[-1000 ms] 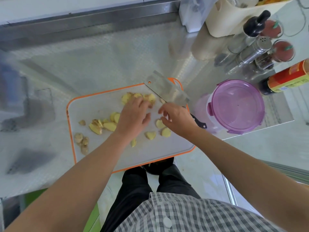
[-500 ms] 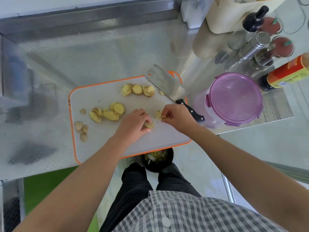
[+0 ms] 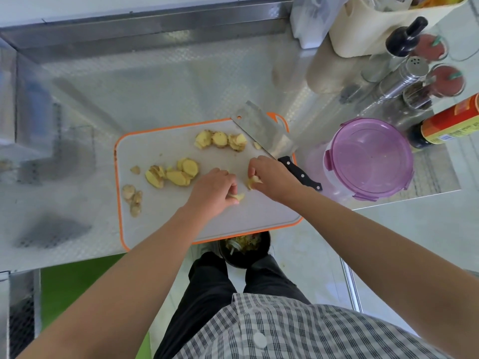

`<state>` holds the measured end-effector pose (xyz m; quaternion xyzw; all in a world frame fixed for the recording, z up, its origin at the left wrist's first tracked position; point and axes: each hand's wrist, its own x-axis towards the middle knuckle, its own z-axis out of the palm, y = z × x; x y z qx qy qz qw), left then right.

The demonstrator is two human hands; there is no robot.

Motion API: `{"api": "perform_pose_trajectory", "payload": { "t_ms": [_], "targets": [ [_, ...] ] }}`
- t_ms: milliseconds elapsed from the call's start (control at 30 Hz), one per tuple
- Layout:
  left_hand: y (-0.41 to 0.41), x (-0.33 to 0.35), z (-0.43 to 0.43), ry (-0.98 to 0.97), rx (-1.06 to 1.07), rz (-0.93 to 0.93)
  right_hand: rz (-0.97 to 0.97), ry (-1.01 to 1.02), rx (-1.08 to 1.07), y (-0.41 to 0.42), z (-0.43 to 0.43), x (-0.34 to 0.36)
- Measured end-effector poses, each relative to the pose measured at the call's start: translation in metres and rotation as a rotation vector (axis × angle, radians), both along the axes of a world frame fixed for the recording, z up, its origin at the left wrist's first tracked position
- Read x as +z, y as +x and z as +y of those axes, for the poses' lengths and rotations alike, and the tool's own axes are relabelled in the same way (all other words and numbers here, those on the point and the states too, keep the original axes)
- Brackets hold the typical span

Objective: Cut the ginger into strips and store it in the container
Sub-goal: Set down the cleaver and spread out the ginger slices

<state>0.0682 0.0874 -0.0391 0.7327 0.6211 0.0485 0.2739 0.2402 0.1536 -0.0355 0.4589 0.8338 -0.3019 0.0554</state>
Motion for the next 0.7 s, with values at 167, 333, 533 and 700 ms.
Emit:
{"api": "perform_pose_trajectory", "payload": {
  "t_ms": [167, 333, 533, 700],
  "targets": [
    [0.006, 0.007, 0.013, -0.087, 0.24, -0.373, 0.198, -0.157, -0.286, 0.012, -0.004, -0.003],
    [0.023, 0.005, 0.027, -0.143, 0.153, -0.345, 0.284, -0.218, -0.385, 0.02, -0.005, -0.003],
    [0.032, -0.002, 0.031, -0.079, 0.181, -0.167, 0.303, -0.112, -0.353, 0.022, -0.01, -0.002],
    [0.021, -0.003, 0.02, -0.01, 0.218, -0.167, 0.096, -0.08, -0.224, 0.011, -0.014, -0.009]
  ]
}}
